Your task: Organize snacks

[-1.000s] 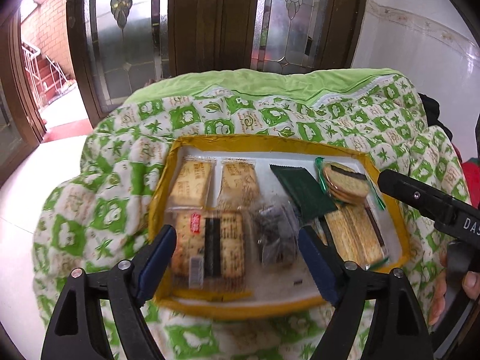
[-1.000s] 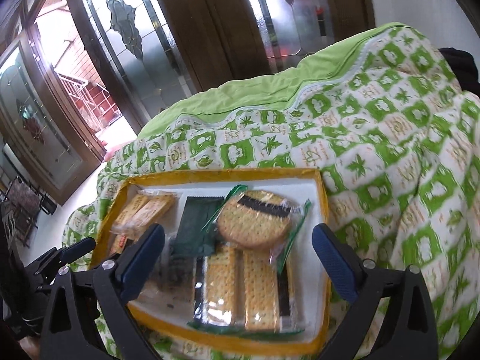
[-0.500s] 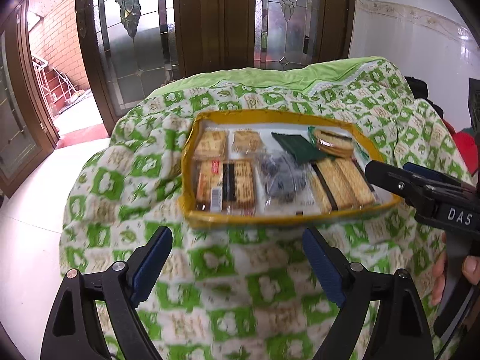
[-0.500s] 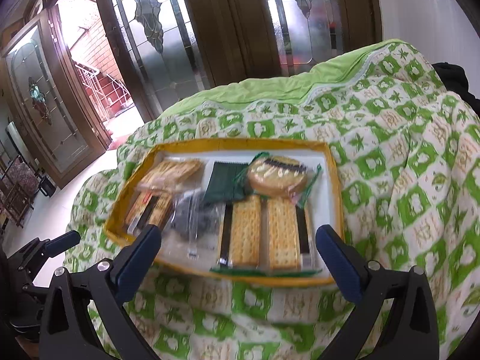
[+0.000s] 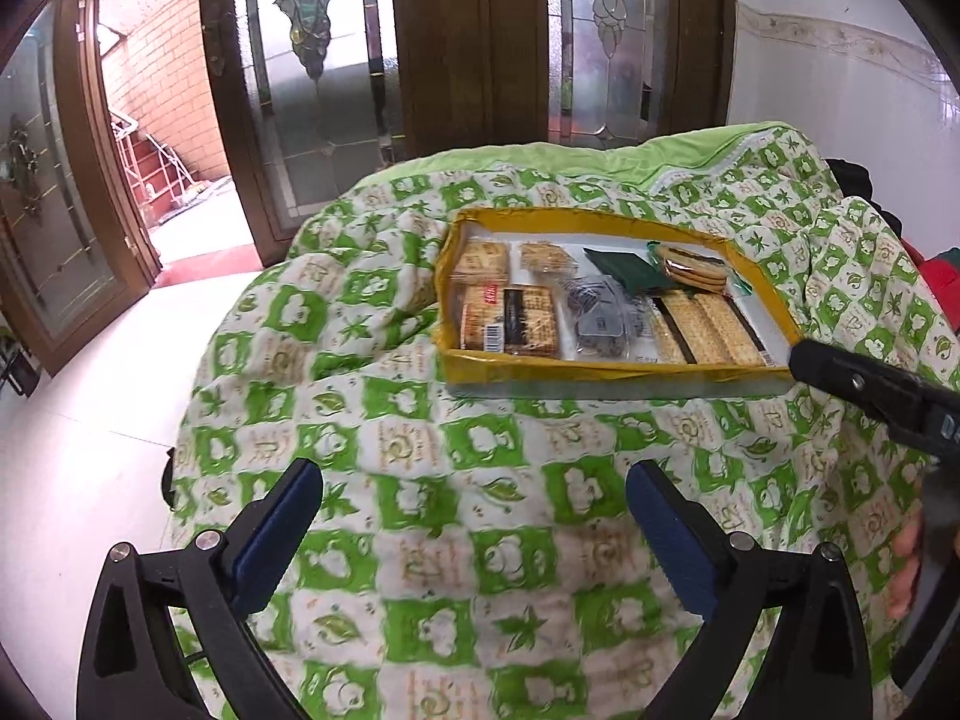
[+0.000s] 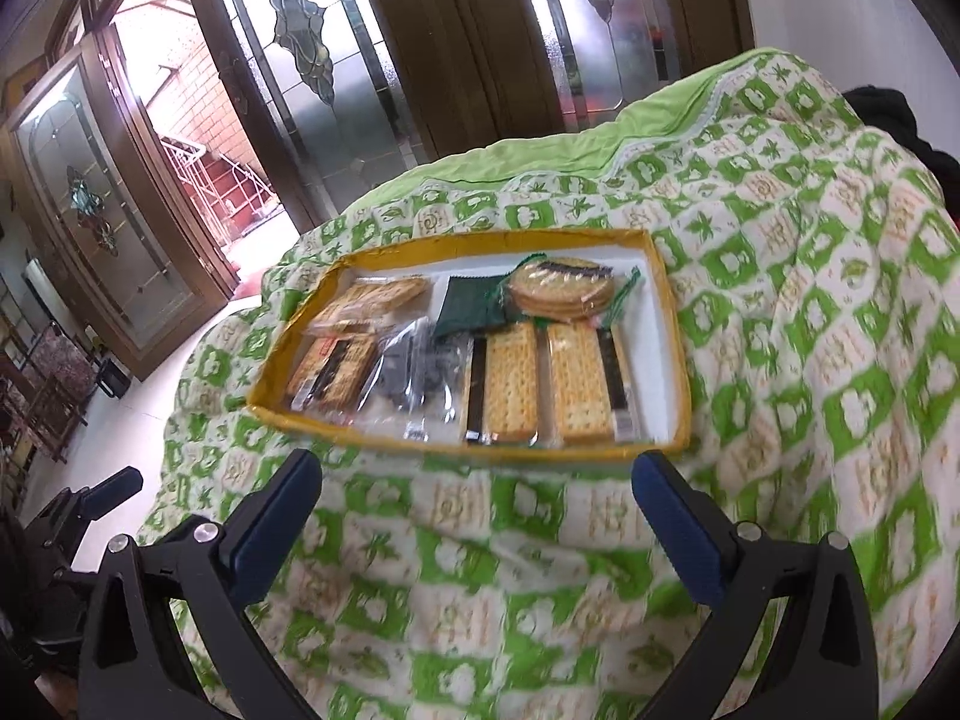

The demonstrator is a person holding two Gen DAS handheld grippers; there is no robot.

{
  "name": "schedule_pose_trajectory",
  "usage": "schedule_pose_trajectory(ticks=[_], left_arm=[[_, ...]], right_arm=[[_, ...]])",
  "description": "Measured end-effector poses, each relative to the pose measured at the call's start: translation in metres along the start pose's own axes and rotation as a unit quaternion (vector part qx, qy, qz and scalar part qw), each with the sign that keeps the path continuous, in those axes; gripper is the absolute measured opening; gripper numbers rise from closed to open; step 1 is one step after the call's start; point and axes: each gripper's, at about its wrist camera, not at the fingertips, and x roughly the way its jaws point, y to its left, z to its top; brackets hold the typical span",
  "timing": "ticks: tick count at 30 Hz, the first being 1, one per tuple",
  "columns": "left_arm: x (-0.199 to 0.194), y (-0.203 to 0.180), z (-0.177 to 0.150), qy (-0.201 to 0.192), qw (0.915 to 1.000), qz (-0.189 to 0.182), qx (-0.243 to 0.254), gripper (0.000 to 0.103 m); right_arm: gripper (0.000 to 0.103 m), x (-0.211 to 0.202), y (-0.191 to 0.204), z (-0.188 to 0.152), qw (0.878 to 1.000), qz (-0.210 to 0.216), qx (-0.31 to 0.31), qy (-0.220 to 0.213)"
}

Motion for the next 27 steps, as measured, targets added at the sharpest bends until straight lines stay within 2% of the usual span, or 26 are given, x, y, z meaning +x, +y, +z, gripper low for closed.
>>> schedule_pose_trajectory(ticks=[5,10,15,27], left_arm=[[-0.012,0.001,-0.007,-0.014,0.9995,0.025,0.011,0.102],[-0.018,-0.005,-0.017,-0.005,0.9995,0.005,0.029,0.102],[-0.027,-0.012,-0.027,-0.003,0.9994,0.003,0.035,0.102],[-0.043,-0.016,-0.037,-0.01,0.9986,0.025,0.046,0.102]], right_arm=[[0.103,-0.015,0.003,-0.017,1.0,0.0,0.002,0.0],[0.103,-0.029,0.007,-0.031,1.0,-0.003,0.003,-0.011],[0.103,-0.044,0.012,-0.039,0.999,-0.016,-0.006,-0.031],[0.103,-0.063,0.012,-0.052,0.998,-0.03,-0.002,-0.052]])
